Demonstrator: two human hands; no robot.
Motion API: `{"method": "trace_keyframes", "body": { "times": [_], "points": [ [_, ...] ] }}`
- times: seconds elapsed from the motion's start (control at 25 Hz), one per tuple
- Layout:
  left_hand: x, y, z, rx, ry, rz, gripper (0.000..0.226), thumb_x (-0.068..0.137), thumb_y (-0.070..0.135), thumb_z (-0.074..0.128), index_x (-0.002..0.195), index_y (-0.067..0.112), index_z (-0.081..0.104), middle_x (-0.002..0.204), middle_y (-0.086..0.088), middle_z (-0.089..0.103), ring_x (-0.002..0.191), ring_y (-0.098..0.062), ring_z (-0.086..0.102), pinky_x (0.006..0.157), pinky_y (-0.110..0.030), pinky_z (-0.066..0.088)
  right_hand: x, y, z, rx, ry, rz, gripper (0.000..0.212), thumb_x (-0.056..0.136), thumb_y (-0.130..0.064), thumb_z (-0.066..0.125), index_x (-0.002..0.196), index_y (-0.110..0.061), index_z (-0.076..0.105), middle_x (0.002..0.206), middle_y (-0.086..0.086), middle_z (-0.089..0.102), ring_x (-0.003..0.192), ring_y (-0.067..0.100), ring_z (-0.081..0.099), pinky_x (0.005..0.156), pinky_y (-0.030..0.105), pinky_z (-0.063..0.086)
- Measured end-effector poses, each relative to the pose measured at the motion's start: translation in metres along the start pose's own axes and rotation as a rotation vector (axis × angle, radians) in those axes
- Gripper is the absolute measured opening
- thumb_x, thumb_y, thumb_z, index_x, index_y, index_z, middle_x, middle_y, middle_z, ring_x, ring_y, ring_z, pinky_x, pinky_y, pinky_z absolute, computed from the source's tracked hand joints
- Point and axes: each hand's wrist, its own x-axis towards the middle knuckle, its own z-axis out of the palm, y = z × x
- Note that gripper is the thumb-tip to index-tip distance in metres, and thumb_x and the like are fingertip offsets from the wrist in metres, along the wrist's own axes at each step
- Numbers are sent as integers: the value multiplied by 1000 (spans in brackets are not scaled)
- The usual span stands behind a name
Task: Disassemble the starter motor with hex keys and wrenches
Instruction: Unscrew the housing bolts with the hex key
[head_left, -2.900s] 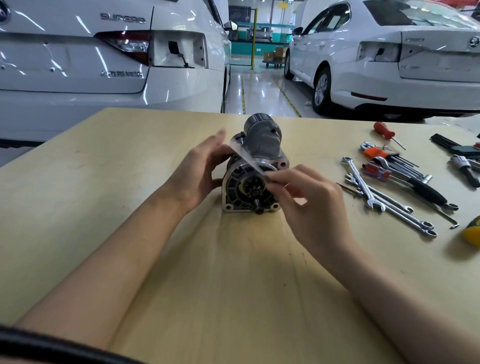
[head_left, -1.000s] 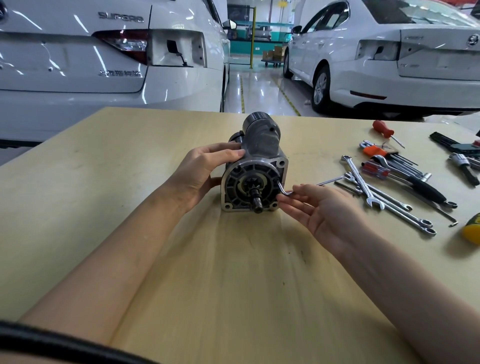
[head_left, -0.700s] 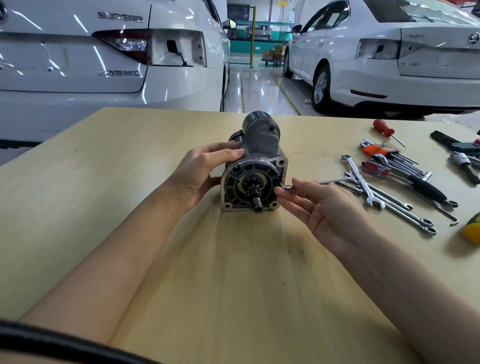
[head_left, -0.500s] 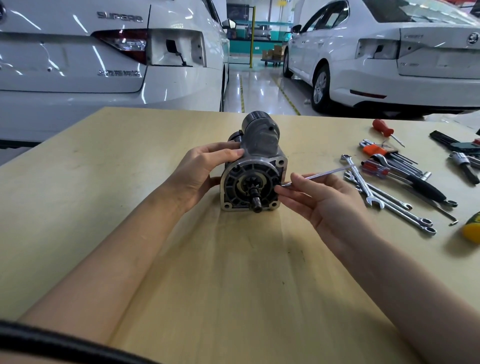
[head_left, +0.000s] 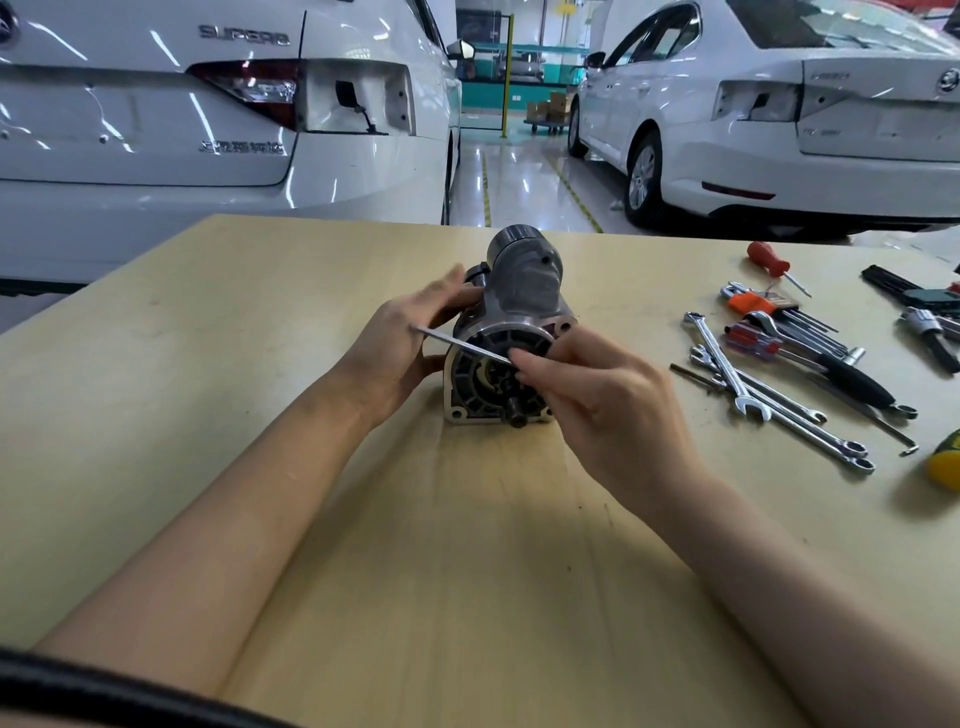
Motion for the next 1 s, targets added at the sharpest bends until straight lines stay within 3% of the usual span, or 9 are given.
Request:
{"method": "trace_keyframes", "body": {
  "times": [0.12, 0.28, 0.4, 0.52, 0.6, 0.72, 1.0],
  "points": [
    [0, 3, -1, -142, 8, -58, 62, 100, 53, 27, 92, 14, 74, 104, -1, 73, 106, -13, 62, 86, -34, 47, 0, -1, 2, -12, -46, 5, 18, 86, -3, 67, 101, -9, 76, 78, 7, 57, 66, 13, 43, 54, 26, 40],
    [0, 2, -1, -123, -12, -45, 66, 100, 53, 23, 87, 16, 76, 103, -1, 74, 110, -16, 59, 83, -37, 44, 1, -6, -1, 83, 19, 87, 11, 88, -4, 65, 95, -7, 73, 82, 1, 59, 65, 10, 46, 59, 21, 39],
    [3, 2, -2, -103, -22, -48, 63, 100, 52, 23, 94, 14, 73, 106, -1, 72, 112, -14, 58, 80, -36, 44, 3, -5, -10, 481, 203, 538, 13, 92, -7, 60, 84, -17, 61, 70, -10, 63, 58, 11, 57, 57, 27, 50],
    [4, 0, -3, -53, -26, -37, 47, 100, 43, 34, 99, 16, 72, 103, 3, 70, 105, -8, 59, 75, -31, 45, 7, 0, -19, 1117, 277, 1084, 15, 95, 0, 49, 85, -9, 54, 62, 3, 63, 49, 14, 59, 50, 26, 52],
    [5, -2, -2, 4, -24, -3, 30, 97, 30, 46, 102, 16, 73, 104, 4, 70, 101, -5, 61, 75, -28, 48, 9, 2, -22, 1315, 268, 1292, 16, 95, 3, 45, 85, -7, 52, 58, 6, 61, 44, 13, 58, 47, 22, 52],
    [5, -3, -2, 25, 15, 23, 17, 89, 15, 61, 102, 14, 73, 96, 1, 71, 87, -6, 66, 71, -26, 53, 10, -1, -19, 1388, 228, 1347, 19, 95, 4, 42, 82, -8, 51, 51, 5, 60, 41, 12, 57, 45, 20, 51],
    [5, -3, -3, -10, 19, 19, 15, 86, 13, 65, 99, 15, 73, 91, 1, 71, 81, -7, 66, 65, -23, 54, 9, 0, -16, 1406, 234, 1327, 18, 94, 7, 42, 83, -4, 49, 58, 11, 62, 47, 16, 62, 49, 24, 54]
  ]
}}
